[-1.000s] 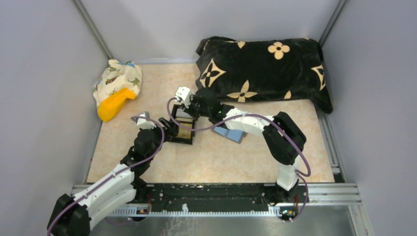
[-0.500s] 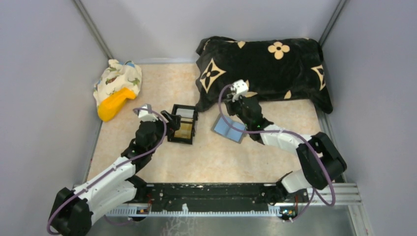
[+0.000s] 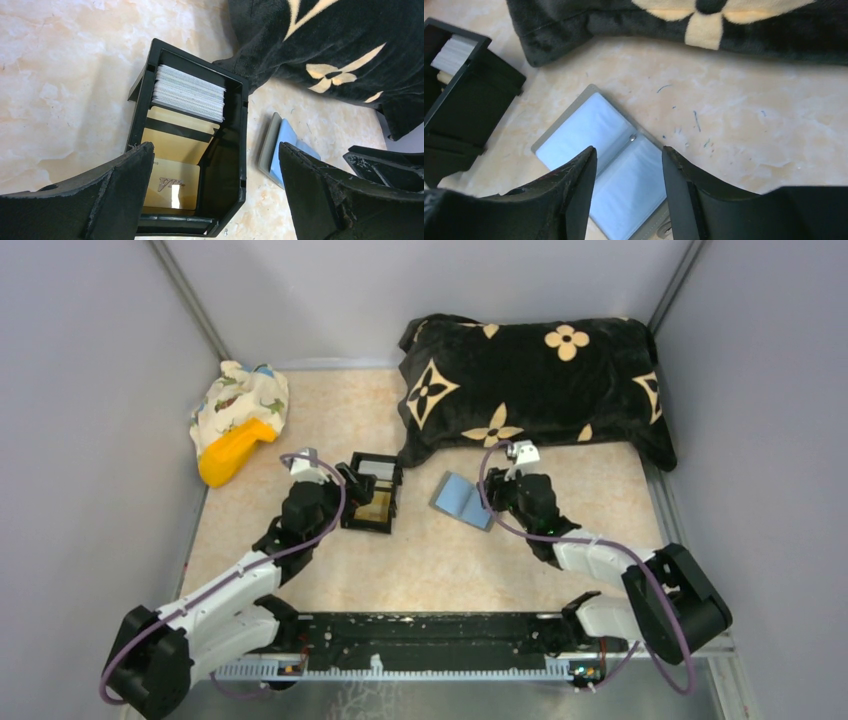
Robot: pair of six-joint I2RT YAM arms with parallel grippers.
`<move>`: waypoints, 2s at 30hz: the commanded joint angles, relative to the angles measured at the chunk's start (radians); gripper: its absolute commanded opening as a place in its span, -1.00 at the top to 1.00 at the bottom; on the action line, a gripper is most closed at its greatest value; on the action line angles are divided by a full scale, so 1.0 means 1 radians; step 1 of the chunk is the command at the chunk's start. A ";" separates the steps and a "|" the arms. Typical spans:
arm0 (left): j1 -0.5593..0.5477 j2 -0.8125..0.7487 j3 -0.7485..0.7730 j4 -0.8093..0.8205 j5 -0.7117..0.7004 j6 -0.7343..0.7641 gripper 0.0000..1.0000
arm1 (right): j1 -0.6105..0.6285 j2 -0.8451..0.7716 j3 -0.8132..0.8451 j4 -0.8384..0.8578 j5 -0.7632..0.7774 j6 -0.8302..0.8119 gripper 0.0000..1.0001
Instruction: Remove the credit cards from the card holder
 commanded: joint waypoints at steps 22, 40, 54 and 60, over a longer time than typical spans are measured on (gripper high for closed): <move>0.007 0.058 0.093 0.056 0.168 0.002 -0.96 | 0.094 0.007 0.020 -0.097 0.028 0.102 1.00; -0.183 0.630 0.460 0.043 0.467 0.034 -0.91 | 0.092 0.052 -0.013 -0.193 0.039 0.188 0.43; -0.191 0.957 0.599 -0.042 0.642 0.005 -0.66 | -0.041 0.136 -0.036 -0.165 -0.084 0.253 1.00; -0.192 0.984 0.576 -0.046 0.659 -0.007 -0.59 | -0.051 0.222 0.004 -0.120 -0.108 0.248 1.00</move>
